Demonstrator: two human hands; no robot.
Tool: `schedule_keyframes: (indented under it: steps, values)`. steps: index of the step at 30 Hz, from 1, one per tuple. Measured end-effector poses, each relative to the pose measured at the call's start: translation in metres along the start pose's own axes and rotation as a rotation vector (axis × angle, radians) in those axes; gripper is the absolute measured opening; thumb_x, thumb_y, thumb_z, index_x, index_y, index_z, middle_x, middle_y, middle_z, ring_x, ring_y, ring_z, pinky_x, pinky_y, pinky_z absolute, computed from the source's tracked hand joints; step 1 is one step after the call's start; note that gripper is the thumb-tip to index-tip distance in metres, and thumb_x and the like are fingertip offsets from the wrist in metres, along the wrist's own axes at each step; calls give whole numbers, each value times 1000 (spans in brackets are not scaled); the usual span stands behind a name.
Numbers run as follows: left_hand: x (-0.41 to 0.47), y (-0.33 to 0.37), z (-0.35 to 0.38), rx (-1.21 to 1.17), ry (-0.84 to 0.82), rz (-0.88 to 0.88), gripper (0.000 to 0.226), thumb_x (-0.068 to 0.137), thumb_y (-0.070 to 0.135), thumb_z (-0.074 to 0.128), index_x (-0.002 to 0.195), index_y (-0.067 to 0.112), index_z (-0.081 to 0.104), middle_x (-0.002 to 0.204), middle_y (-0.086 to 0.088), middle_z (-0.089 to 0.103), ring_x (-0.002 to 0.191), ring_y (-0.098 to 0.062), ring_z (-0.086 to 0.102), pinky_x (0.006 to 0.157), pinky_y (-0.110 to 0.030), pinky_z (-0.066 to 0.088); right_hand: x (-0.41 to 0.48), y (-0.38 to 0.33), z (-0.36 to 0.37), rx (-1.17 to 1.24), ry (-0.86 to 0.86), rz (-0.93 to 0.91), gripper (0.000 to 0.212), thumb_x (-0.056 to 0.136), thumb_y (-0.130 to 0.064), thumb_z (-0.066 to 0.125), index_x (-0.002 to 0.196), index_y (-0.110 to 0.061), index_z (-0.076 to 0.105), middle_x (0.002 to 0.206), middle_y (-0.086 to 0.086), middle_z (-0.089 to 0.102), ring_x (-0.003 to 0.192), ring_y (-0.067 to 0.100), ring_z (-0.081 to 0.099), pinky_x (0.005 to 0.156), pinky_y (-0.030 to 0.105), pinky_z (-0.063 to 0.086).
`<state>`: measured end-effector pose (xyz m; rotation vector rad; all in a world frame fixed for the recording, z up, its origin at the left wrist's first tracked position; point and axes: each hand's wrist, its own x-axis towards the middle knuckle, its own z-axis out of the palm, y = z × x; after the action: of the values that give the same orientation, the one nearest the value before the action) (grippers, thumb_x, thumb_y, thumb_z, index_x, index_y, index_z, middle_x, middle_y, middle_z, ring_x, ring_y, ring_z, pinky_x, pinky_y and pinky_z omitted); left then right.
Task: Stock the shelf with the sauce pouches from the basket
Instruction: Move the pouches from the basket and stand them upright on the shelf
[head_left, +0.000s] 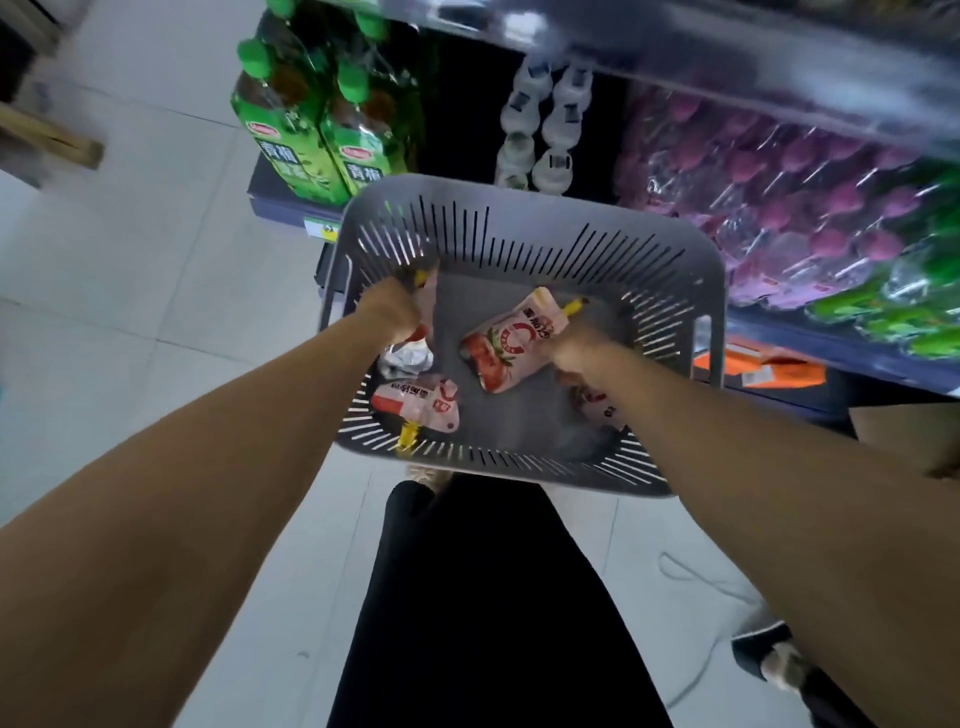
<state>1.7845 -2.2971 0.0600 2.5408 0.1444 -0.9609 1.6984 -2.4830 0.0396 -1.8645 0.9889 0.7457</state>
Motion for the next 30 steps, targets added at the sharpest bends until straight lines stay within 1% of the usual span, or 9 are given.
schedule_keyframes:
  steps: [6,8,10,16,19,23,25,28,30]
  values:
    - [16,3,19,-374,-196,-120,46,88,16,61,128,-2,47,131,-17,55,108,-27,59,78,-20,47,22,2,22,169,-89,243,58,87,-42,62,131,-8,47,133,14,53,116,33,53,82,40,52]
    - [18,6,24,-368,-247,-187,56,85,25,65,130,2,42,131,-16,53,118,-31,53,88,-32,45,28,1,27,252,-94,291,54,86,-38,64,128,-8,48,133,13,52,117,33,53,75,39,50]
    - [22,5,26,-372,-230,-230,61,81,27,70,128,2,42,122,-15,54,114,-36,55,81,-42,51,35,1,32,322,-105,327,53,86,-33,65,130,-10,47,134,12,52,119,32,52,74,40,48]
    - [41,-2,27,-483,-206,-304,44,88,14,61,128,-1,46,124,-22,58,108,-37,60,73,-47,51,57,6,47,451,-46,333,53,80,-23,73,126,-5,53,129,11,59,115,28,57,96,42,48]
    - [45,0,25,-510,-246,-360,35,93,10,53,126,-1,45,123,-20,59,104,-34,62,61,-45,52,65,7,53,513,-23,340,58,77,-21,77,127,-4,53,128,10,61,114,25,59,100,43,46]
    - [42,7,20,-478,-290,-389,37,92,10,53,126,1,43,126,-20,57,114,-35,57,77,-48,47,66,2,58,532,-8,348,53,85,-19,67,132,-5,46,131,11,57,117,27,56,101,42,46]
    - [37,9,17,-476,-300,-380,37,92,10,53,127,3,43,129,-19,55,117,-34,55,76,-46,46,63,-2,54,534,20,336,49,87,-11,61,132,-4,45,130,13,56,117,27,56,97,38,48]
    - [24,16,7,-431,-281,-347,36,90,6,54,124,1,44,128,-18,56,115,-34,57,69,-41,47,46,-7,41,463,142,337,38,88,-11,58,124,0,51,102,11,61,106,22,59,89,27,50]
    - [9,21,-2,-410,-274,-315,36,87,4,58,121,-1,47,125,-20,58,113,-34,58,65,-38,49,35,-6,34,373,171,266,32,89,-11,55,120,0,55,106,13,63,106,23,60,81,24,49]
